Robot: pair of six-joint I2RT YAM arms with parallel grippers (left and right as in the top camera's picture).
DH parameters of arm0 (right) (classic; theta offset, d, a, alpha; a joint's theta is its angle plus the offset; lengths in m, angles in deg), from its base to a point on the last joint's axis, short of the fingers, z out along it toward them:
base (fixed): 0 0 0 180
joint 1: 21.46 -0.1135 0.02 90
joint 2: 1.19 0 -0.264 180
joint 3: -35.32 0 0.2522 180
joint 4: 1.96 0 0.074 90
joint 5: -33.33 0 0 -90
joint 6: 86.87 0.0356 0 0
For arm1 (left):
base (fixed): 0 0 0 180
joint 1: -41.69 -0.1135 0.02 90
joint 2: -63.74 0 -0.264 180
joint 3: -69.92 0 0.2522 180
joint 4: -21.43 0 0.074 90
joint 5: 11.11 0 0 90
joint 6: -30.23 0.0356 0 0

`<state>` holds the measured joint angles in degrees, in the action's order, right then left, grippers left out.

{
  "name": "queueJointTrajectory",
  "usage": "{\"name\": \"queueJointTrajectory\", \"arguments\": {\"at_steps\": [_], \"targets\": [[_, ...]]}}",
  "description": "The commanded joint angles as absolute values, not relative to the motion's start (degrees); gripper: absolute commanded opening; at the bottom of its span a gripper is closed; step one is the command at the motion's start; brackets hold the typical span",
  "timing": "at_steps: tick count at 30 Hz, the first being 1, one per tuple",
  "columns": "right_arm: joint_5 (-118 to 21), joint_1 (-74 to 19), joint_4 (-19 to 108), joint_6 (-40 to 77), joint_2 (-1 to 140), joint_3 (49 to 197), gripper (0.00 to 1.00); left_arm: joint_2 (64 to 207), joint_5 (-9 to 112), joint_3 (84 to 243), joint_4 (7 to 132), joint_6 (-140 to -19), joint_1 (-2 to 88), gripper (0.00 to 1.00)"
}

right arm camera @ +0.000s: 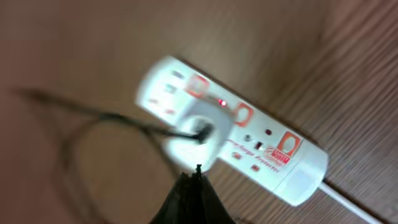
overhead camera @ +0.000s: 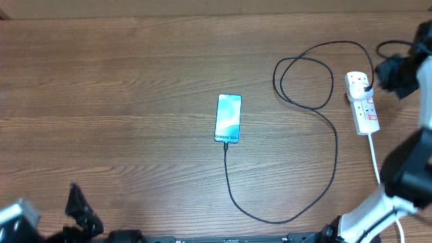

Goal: Plug charger to phone and switch on socket

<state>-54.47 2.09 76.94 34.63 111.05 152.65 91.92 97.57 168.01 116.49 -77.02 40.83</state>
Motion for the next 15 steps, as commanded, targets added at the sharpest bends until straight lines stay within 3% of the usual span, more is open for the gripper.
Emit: {"name": "queueJointTrajectory", "arguments": {"at_steps": [1,8,15], "targets": [[-53.94,3.47,75.04,34.33,97.15,155.68,0.04,86.66,98.14,167.71,116.47,-78.00,40.43,1.00],[-46.43,3.68,65.86,32.60,82.86,155.68,0.04,81.83,98.14,167.73,119.61,-78.00,40.43,1.00],[-37.77,3.68,55.61,32.62,79.06,155.68,0.04,81.61,98.14,167.73,125.82,-78.09,40.59,0.99]]}}
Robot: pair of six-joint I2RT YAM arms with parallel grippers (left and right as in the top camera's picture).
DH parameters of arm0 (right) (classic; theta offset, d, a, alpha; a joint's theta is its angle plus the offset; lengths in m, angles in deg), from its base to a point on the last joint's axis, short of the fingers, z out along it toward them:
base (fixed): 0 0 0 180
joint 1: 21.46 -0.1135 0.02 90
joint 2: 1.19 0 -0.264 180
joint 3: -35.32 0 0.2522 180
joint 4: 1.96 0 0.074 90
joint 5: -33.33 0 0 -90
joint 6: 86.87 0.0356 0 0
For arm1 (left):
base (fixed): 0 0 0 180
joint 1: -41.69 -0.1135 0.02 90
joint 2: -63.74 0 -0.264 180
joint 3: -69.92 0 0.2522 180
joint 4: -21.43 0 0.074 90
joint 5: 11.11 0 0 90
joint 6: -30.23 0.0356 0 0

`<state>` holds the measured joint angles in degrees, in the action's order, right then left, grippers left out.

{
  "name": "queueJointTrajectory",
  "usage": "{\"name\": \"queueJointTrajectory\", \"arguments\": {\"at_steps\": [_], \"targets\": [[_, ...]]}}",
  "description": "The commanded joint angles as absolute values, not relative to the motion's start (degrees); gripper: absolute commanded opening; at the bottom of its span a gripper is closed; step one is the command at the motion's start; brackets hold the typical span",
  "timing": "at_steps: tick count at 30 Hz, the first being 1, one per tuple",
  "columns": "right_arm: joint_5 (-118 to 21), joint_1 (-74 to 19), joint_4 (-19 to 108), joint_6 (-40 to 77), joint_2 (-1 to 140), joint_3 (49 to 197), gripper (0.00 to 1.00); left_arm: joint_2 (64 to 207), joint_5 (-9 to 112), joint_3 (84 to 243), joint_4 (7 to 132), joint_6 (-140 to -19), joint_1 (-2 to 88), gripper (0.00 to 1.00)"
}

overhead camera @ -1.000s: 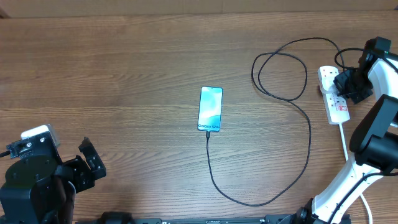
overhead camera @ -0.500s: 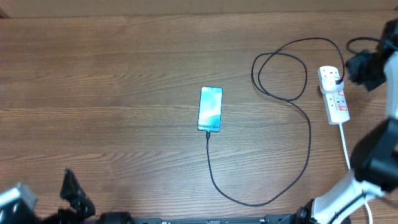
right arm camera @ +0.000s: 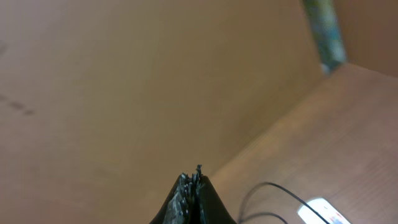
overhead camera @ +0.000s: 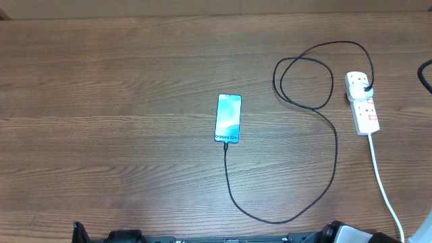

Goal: Plug charger to phone and switch on socket

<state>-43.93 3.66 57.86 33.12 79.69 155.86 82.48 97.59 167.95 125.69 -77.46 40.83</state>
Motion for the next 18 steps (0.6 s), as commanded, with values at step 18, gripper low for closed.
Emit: {"name": "queueJointTrajectory", "arguments": {"at_steps": [18], "targets": [[-24.42,0.36,54.93,32.01,77.74,155.64,0.04,80.95,98.14,167.62,131.83,-78.03,38.05,0.99]]}}
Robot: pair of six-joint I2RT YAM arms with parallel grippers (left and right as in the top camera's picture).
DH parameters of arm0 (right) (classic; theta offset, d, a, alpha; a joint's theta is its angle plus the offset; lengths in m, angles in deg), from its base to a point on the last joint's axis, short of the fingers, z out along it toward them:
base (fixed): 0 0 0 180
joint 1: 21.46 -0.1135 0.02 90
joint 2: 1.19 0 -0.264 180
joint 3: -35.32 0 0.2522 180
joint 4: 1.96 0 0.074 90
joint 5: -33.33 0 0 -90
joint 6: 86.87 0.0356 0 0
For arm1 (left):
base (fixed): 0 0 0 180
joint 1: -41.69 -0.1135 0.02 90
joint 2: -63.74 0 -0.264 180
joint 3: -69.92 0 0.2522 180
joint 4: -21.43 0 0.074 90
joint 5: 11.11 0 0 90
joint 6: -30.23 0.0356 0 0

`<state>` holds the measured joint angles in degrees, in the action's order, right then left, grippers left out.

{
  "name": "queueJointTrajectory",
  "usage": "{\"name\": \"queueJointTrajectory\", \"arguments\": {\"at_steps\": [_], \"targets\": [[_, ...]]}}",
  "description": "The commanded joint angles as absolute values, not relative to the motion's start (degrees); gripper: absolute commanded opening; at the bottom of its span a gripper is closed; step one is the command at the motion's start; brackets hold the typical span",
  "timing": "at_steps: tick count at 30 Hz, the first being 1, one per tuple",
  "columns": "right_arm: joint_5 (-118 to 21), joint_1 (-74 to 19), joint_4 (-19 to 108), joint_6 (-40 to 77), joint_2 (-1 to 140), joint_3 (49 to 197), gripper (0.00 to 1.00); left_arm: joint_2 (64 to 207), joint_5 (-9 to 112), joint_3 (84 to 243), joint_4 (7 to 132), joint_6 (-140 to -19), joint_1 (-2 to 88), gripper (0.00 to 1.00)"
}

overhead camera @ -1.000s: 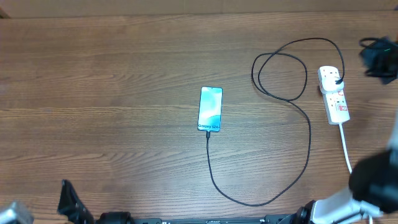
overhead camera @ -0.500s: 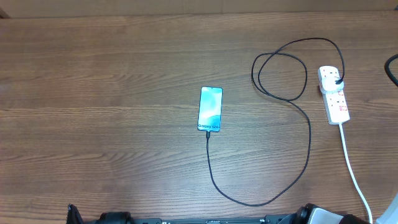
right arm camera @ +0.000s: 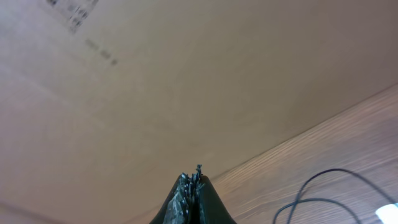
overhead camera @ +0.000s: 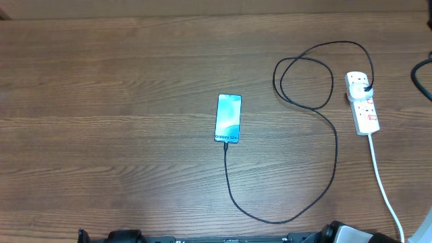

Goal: Plug charger to phone and switch on socket

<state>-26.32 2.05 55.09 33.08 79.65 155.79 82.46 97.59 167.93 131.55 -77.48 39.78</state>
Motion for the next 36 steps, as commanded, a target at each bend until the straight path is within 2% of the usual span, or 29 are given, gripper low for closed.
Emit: {"name": "queueJointTrajectory", "arguments": {"at_steps": [1,16,23,36], "targets": [[-24.44,0.01,54.93,31.38,77.35,155.64,0.04,80.67,98.14,167.62,131.94,-78.03,37.53,0.99],[-25.05,-1.65,58.89,29.56,66.95,155.53,0.04,68.30,98.14,167.62,131.96,-78.03,35.89,1.00],[-25.05,-1.78,59.31,29.54,63.47,155.53,0.04,67.36,98.12,167.62,131.96,-78.03,37.46,1.00],[-25.68,-12.03,59.39,24.01,61.74,155.53,0.04,63.97,98.16,168.67,131.98,-77.79,39.74,1.00]]}}
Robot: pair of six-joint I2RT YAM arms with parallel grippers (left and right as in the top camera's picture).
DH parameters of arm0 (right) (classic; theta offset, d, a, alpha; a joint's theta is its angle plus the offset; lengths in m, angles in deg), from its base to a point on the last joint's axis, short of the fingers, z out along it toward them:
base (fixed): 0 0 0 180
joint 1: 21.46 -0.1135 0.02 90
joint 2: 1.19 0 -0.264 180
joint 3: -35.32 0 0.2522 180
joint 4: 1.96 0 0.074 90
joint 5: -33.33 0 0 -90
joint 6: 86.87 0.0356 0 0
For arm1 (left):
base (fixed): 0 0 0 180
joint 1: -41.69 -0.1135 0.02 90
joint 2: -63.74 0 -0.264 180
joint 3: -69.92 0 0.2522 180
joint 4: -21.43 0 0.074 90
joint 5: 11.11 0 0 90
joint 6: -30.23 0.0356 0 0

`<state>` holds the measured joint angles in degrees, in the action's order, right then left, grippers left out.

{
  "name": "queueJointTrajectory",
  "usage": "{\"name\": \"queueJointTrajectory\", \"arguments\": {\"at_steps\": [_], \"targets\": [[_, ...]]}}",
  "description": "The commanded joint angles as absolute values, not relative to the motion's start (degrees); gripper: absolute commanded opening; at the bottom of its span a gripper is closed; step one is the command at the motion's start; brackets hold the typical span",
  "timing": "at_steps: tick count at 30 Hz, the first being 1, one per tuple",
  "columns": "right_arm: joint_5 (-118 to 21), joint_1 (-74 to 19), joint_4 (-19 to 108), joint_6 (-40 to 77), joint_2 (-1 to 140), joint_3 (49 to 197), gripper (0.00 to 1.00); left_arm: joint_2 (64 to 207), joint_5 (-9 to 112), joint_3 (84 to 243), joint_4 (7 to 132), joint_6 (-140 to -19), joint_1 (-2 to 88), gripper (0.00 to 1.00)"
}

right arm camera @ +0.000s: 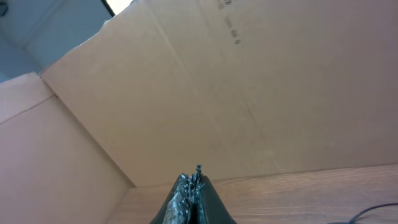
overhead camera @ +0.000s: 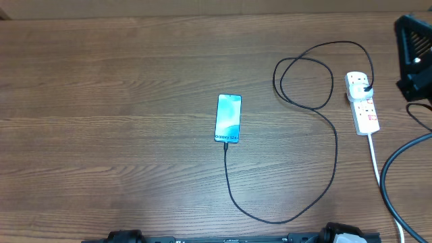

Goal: Plug charger to phone and switch on socket

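Note:
The phone lies face up mid-table with its screen lit. A black charger cable is plugged into its near end and runs in a loop to the plug seated in the white power strip at the right. The strip's switch state is too small to tell. A black part of my right arm shows at the top right edge, beside the strip and apart from it. In the right wrist view my right gripper is shut on nothing and points at a cardboard wall. My left gripper is out of view.
The strip's white cord runs toward the near right corner. A black arm cable curves in from the right edge near it. Cardboard walls stand behind the wooden table.
A black part of the right arm now shows at the overhead view's top right edge, where only a cable showed. The wrist camera faces higher up the cardboard; the charger cable has left its view.
At first my shut right gripper was right over the power strip by the plug, a red light lit on the strip, and the left arm showed at the near left. Afterwards both arms were off the table. Phone, cable and strip stayed put throughout.

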<state>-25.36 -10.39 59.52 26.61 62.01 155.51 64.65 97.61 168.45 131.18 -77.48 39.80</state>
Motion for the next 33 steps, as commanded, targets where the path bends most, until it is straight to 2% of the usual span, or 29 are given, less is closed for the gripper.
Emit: {"name": "queueJointTrajectory", "arguments": {"at_steps": [1,16,24,33], "targets": [[-25.73,-12.16,59.39,24.01,61.74,155.53,0.04,63.97,98.14,168.58,131.96,-77.81,39.91,1.00],[-25.97,-12.14,59.26,23.77,59.21,155.53,0.05,63.99,96.85,168.54,131.15,-79.12,39.06,1.00],[-25.99,-12.14,59.26,23.79,57.00,155.53,0.05,63.99,93.79,161.98,116.09,-80.34,39.08,1.00],[-25.97,-12.38,59.28,23.79,53.31,155.53,0.05,63.99,85.13,140.63,96.69,-79.71,39.08,0.99]]}}
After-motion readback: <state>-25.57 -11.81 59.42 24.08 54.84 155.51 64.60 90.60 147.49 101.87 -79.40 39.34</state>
